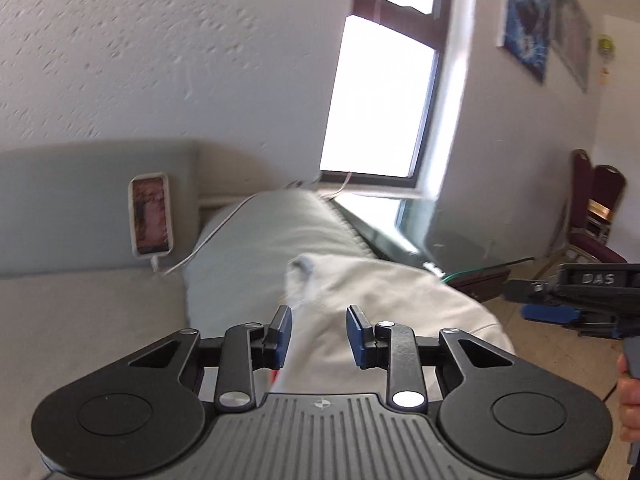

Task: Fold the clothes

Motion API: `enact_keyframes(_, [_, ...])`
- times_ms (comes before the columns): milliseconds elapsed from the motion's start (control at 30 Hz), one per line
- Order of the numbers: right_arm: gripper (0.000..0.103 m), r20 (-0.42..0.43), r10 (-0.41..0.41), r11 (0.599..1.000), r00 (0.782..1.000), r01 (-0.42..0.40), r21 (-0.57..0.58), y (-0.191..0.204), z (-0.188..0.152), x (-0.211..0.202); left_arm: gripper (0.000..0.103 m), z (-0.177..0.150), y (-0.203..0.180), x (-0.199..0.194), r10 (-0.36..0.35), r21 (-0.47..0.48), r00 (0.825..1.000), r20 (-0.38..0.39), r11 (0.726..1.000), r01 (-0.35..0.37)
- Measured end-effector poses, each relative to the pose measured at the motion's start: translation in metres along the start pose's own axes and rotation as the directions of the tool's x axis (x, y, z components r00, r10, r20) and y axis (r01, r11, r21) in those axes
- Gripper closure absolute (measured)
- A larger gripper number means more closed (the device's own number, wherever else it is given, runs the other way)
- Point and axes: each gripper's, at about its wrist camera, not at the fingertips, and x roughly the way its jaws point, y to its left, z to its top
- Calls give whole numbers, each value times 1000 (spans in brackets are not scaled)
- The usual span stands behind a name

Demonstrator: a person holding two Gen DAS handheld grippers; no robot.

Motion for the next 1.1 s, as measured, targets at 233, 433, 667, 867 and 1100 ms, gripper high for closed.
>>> enact_keyframes(233, [76, -148, 27, 985, 989, -51, -164, 43, -54, 4, 93, -34, 8, 71, 189, -51, 928, -319, 975, -217])
enact_keyframes(433, [76, -245, -21, 970, 969, -40, -241, 57, -84, -7, 87, -57, 22, 35, 197, -56, 896, -399, 970, -238])
enact_keyframes(667, [53, -174, 50, 974, 983, -87, -211, 86, -72, -74, 32, -30, 11, -41, 183, -54, 923, -338, 976, -213])
enact_keyframes(867, [36, -186, 101, 993, 977, -111, -42, 93, -71, -112, 7, -20, -10, -82, 185, 13, 930, -317, 982, -190])
enact_keyframes(1100, [8, -145, -70, 992, 987, 54, -112, 109, -59, -155, 2, -19, -12, -109, 96, -52, 939, -331, 991, -119])
